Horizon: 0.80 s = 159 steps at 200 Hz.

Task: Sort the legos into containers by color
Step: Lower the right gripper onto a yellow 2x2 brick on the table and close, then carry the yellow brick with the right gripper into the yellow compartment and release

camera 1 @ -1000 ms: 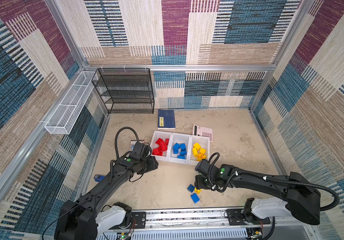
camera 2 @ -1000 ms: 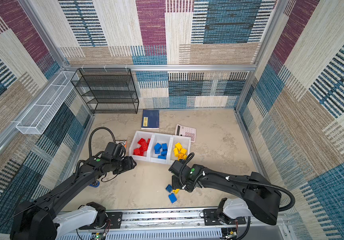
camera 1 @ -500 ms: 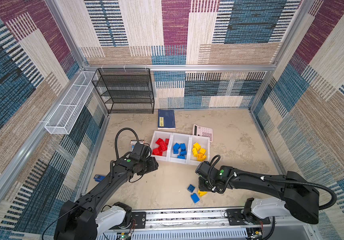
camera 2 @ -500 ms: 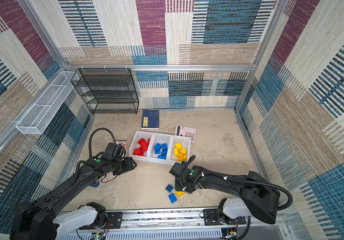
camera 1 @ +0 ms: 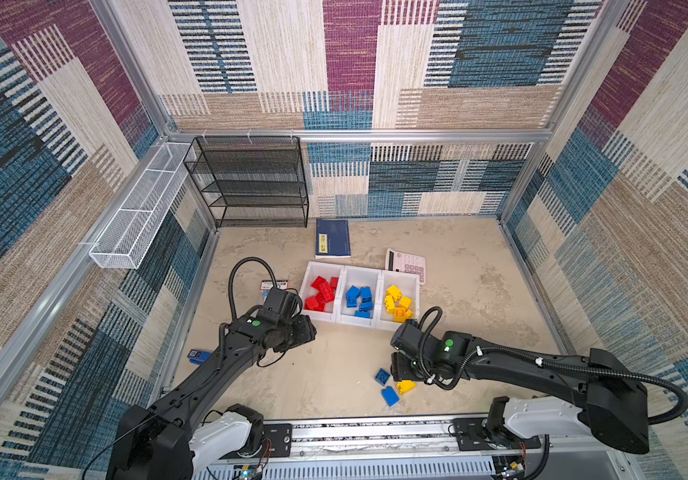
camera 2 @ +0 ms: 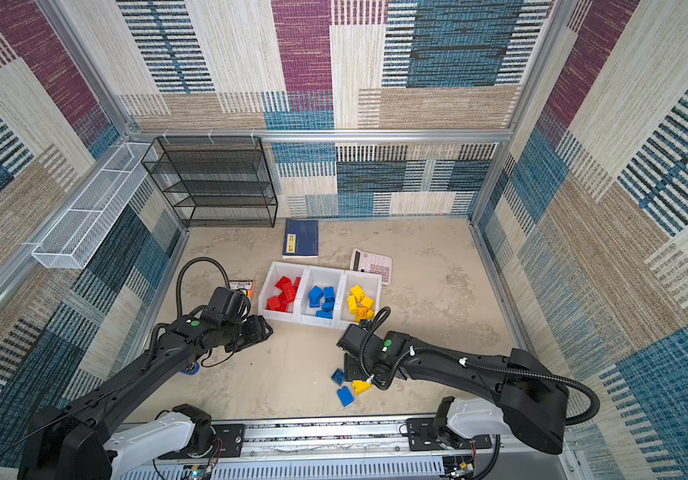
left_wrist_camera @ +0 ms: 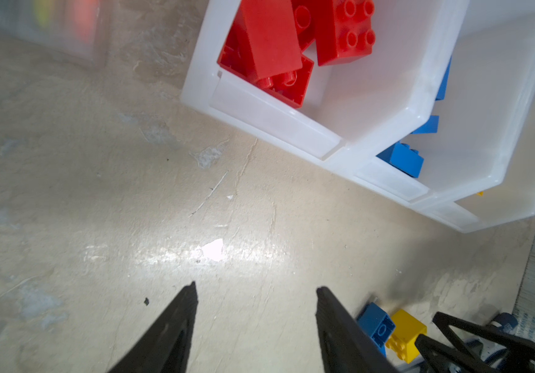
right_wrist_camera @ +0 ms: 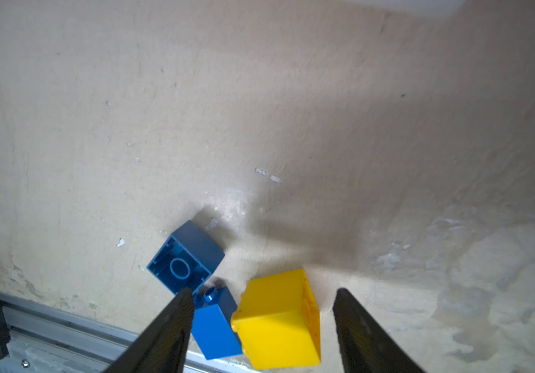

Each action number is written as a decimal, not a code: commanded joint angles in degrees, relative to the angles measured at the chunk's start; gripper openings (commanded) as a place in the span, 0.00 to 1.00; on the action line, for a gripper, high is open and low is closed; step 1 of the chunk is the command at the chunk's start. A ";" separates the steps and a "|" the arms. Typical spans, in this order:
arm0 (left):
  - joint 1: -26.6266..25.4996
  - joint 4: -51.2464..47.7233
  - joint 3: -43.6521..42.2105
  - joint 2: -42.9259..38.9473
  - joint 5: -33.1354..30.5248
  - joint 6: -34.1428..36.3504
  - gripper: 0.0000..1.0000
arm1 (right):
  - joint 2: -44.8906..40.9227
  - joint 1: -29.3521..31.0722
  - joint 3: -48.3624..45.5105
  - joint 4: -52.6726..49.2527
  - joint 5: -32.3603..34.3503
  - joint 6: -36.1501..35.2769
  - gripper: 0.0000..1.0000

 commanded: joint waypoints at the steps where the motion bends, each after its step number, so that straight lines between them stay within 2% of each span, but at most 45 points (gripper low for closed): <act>1: 0.00 0.13 -0.41 -0.25 -0.60 -1.16 0.62 | 0.44 1.18 0.54 -2.02 -0.13 -1.25 0.77; 68: 0.00 0.19 -0.43 -0.18 -0.47 -1.27 0.62 | 5.20 3.92 -0.48 -2.58 -0.92 -1.74 0.74; 83: 0.01 0.07 -0.53 -0.30 -0.47 -1.32 0.62 | 6.57 4.08 -0.32 -2.01 -0.90 -1.95 0.71; 122: 0.08 -0.55 -0.53 -1.01 -0.98 -1.25 0.62 | 7.37 4.15 0.71 -2.83 1.73 -0.89 0.54; 159: 0.00 -0.72 -0.68 -1.12 -1.00 -1.19 0.62 | 7.18 4.08 2.20 -3.55 3.37 -1.52 0.47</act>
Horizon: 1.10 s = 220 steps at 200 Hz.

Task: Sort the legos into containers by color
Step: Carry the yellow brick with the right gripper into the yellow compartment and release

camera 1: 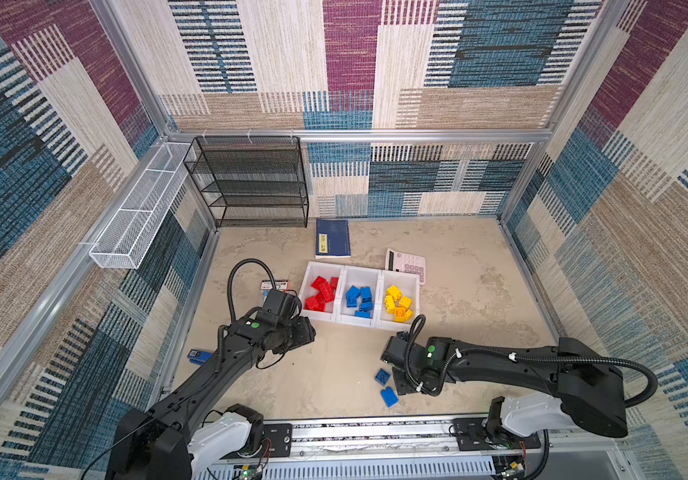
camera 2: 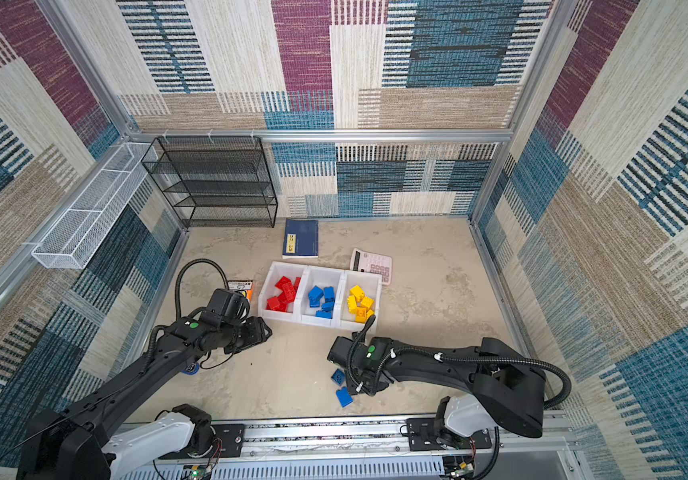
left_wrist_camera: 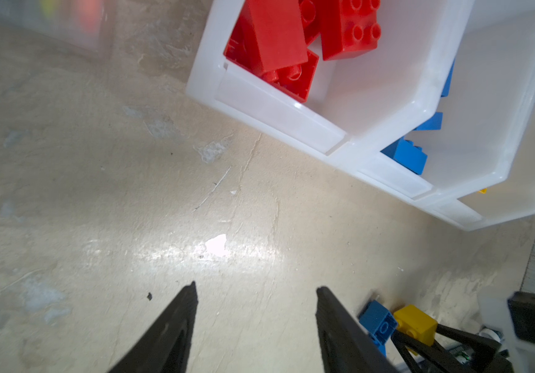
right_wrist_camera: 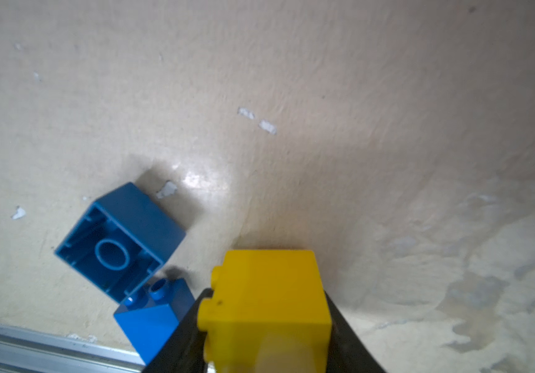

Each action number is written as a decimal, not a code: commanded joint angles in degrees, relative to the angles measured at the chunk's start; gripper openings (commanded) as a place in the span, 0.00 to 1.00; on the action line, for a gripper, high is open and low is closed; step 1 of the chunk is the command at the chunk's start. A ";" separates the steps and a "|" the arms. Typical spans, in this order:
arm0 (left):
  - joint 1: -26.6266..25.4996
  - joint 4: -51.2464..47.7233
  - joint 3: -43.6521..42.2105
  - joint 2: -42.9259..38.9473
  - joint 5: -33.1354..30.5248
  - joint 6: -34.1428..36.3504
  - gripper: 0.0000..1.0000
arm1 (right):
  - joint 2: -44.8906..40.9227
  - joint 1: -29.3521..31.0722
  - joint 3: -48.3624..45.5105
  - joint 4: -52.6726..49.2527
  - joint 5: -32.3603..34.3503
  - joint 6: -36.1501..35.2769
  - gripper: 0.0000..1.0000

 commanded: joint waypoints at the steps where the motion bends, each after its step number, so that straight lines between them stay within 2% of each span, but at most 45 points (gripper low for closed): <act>1: 0.00 -0.39 -0.01 -0.23 -0.95 -1.03 0.62 | -0.20 0.01 1.31 -0.62 2.45 -0.02 0.47; 33: 0.07 -1.02 0.55 -0.62 -1.13 -0.98 0.62 | -0.18 -3.76 6.34 -2.30 6.55 -5.57 0.46; 66: 0.00 -1.80 0.40 -1.82 -1.05 -1.36 0.62 | 1.40 -14.66 14.39 0.70 8.48 -18.34 0.46; 90: 0.07 -1.96 -0.31 -2.76 -0.52 -2.15 0.62 | 5.60 -21.48 20.60 3.86 8.62 -25.48 0.46; 140: 0.06 -2.59 -1.05 -4.03 0.28 -2.92 0.62 | 14.87 -26.01 28.08 5.83 7.59 -30.97 0.48; 153: 0.04 -2.67 -1.12 -4.08 0.61 -2.97 0.62 | 15.73 -26.30 28.43 6.32 7.13 -31.01 0.52; 183: -0.05 -2.61 -1.13 -3.99 1.15 -2.88 0.62 | 15.61 -26.39 28.52 6.70 6.51 -30.40 0.79; 220: -0.25 -2.22 -1.07 -3.37 2.25 -2.79 0.62 | 12.66 -26.39 28.02 6.37 6.60 -29.38 0.84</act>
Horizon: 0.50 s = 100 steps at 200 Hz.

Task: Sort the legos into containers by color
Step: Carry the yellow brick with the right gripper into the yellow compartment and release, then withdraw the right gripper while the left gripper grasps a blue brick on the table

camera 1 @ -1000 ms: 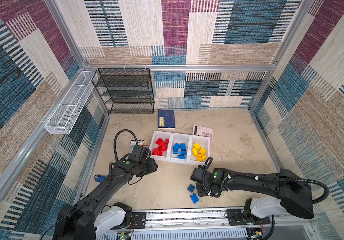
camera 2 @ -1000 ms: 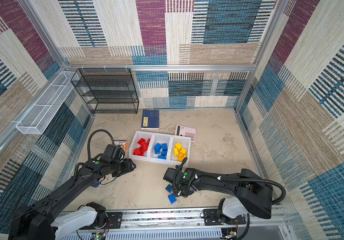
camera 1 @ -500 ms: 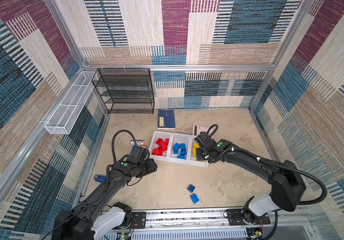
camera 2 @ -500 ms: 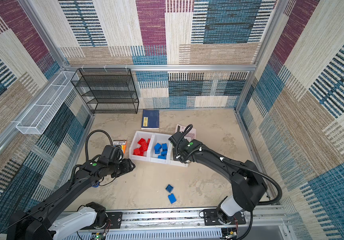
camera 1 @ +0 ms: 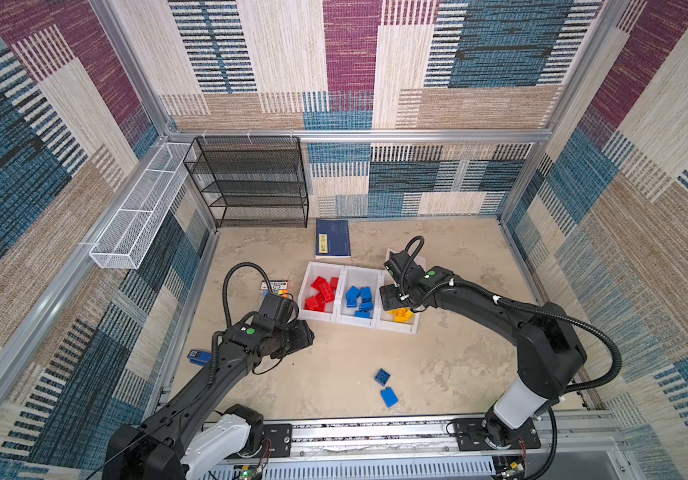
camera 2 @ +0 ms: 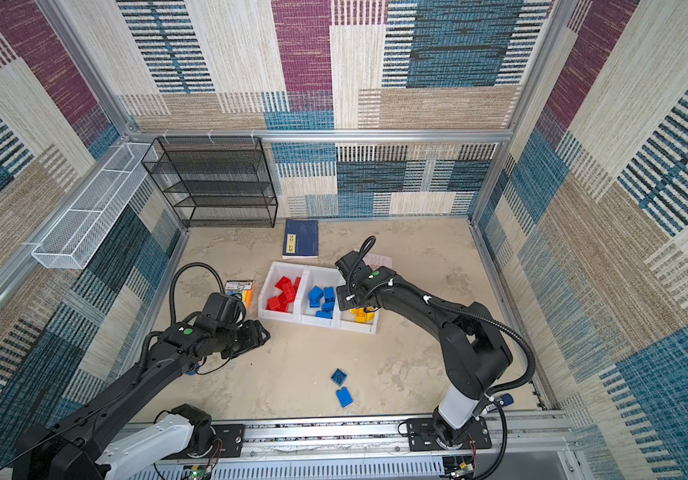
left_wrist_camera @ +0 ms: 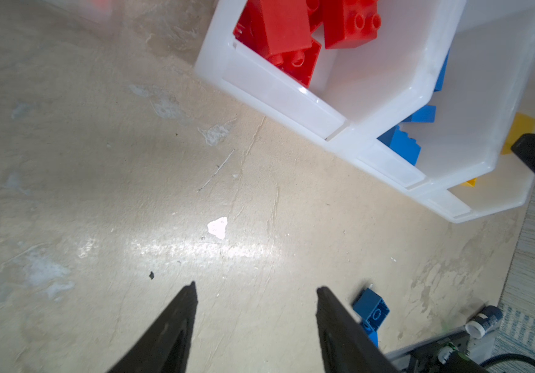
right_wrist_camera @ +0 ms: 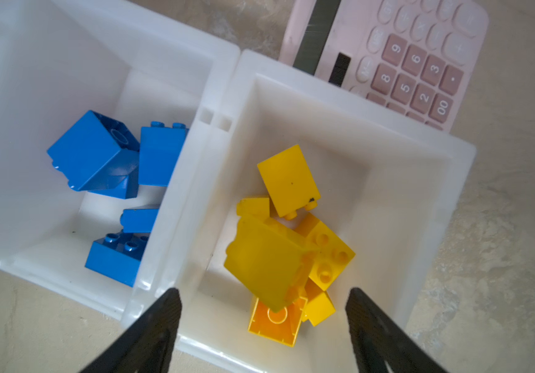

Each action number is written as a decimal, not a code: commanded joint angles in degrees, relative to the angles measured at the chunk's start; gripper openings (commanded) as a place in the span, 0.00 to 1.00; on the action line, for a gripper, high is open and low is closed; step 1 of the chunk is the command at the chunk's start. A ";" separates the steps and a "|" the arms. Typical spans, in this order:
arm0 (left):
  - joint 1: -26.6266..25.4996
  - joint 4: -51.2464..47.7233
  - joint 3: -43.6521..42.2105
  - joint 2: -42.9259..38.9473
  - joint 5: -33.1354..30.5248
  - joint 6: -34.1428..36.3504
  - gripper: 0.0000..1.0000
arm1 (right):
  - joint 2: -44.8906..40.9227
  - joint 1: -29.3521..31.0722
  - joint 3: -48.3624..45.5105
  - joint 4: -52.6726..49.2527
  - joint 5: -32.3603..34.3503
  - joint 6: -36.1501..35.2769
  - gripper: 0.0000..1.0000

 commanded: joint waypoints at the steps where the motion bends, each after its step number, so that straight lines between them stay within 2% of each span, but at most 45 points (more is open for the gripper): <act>1: -0.19 -0.13 0.02 0.27 1.25 -1.02 0.62 | -2.20 0.06 -0.13 1.35 0.06 0.86 0.84; 23: -1.56 0.64 0.29 0.67 1.67 -0.56 0.62 | -5.35 -0.06 -1.39 1.60 -0.49 2.20 0.85; 46: -5.79 0.99 2.54 2.25 0.33 0.36 0.62 | -9.72 -0.28 -3.71 2.72 -1.50 4.27 0.87; 100: -21.97 4.22 8.99 14.24 -3.68 1.11 0.63 | -19.15 -1.52 -11.08 3.06 -1.62 8.95 0.88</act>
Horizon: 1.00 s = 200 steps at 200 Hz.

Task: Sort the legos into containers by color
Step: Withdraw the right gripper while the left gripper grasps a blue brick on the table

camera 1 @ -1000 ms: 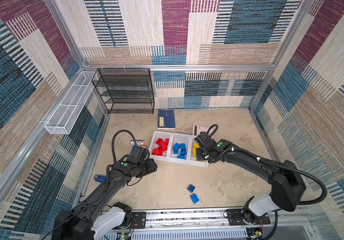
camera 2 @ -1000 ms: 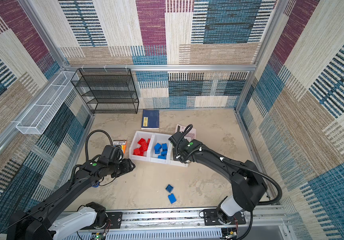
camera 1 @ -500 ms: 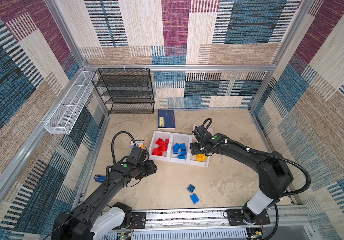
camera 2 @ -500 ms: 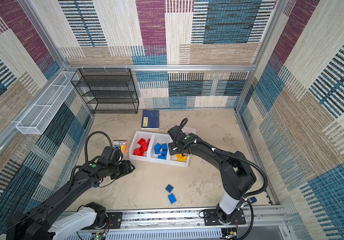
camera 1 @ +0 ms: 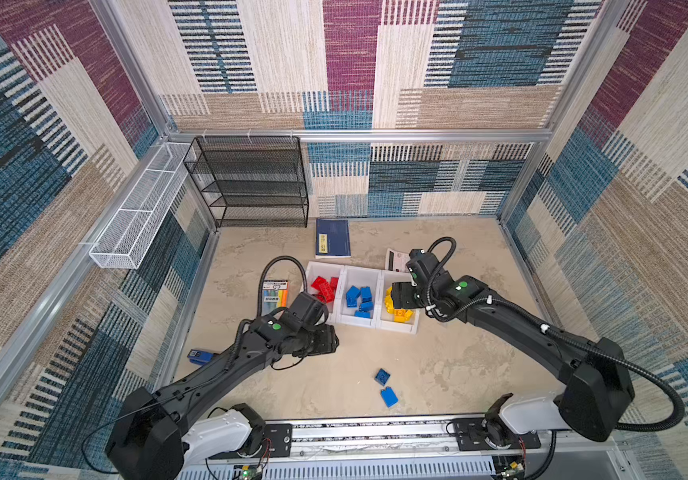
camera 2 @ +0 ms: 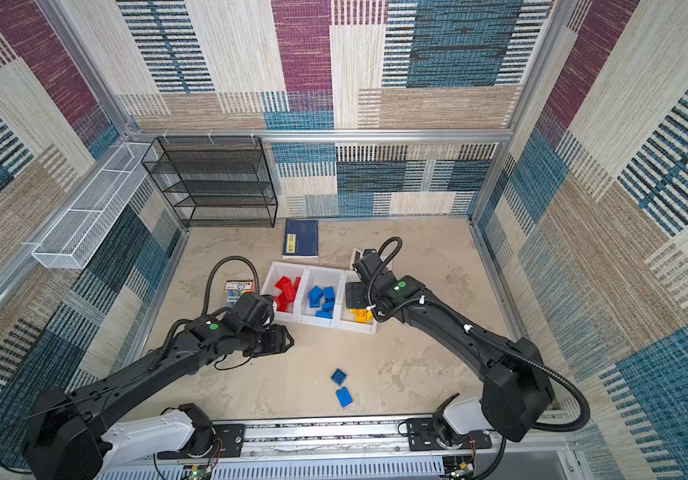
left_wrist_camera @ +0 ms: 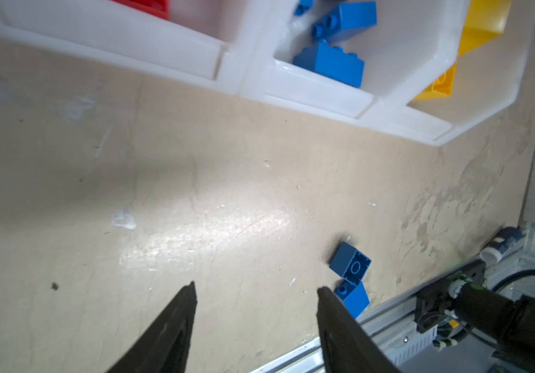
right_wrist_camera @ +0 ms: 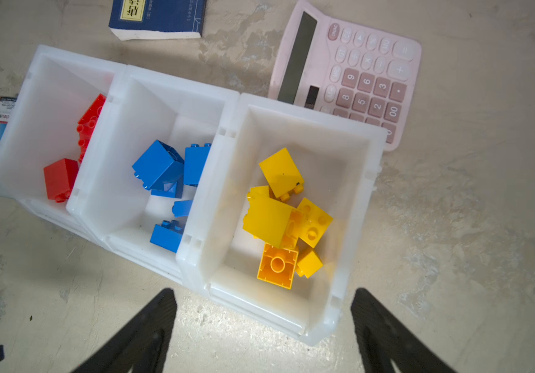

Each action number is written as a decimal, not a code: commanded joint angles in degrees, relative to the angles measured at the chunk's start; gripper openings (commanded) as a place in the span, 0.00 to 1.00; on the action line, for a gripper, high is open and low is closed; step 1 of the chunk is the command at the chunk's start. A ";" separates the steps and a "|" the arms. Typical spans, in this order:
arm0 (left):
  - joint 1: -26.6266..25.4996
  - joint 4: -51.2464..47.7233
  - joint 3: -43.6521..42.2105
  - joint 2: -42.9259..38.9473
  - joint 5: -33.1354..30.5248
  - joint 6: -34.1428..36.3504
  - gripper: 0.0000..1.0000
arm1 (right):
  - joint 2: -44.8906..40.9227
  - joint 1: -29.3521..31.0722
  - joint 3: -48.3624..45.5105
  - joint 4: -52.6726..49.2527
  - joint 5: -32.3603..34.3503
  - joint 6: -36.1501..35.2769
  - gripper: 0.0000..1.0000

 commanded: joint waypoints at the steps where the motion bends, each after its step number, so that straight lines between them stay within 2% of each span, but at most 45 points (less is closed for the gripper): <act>1: -4.80 2.34 2.75 5.06 -2.48 0.91 0.63 | -3.13 -0.43 -2.62 0.94 0.05 3.49 0.88; 73: -17.82 0.80 14.34 22.67 -4.88 6.48 0.63 | -16.91 -6.89 -15.19 1.09 -0.57 7.75 0.89; 113: -22.83 -1.69 20.92 30.71 -5.99 10.22 0.63 | -19.91 -8.94 -17.46 1.02 -1.67 7.94 0.89; 166: -27.19 -5.08 25.75 37.94 -9.05 12.62 0.62 | -19.96 -9.05 -18.16 1.19 -2.72 8.09 0.89; 200: -27.82 -5.61 25.57 39.07 -10.50 12.35 0.52 | -20.03 -9.05 -18.46 1.40 -2.77 8.09 0.89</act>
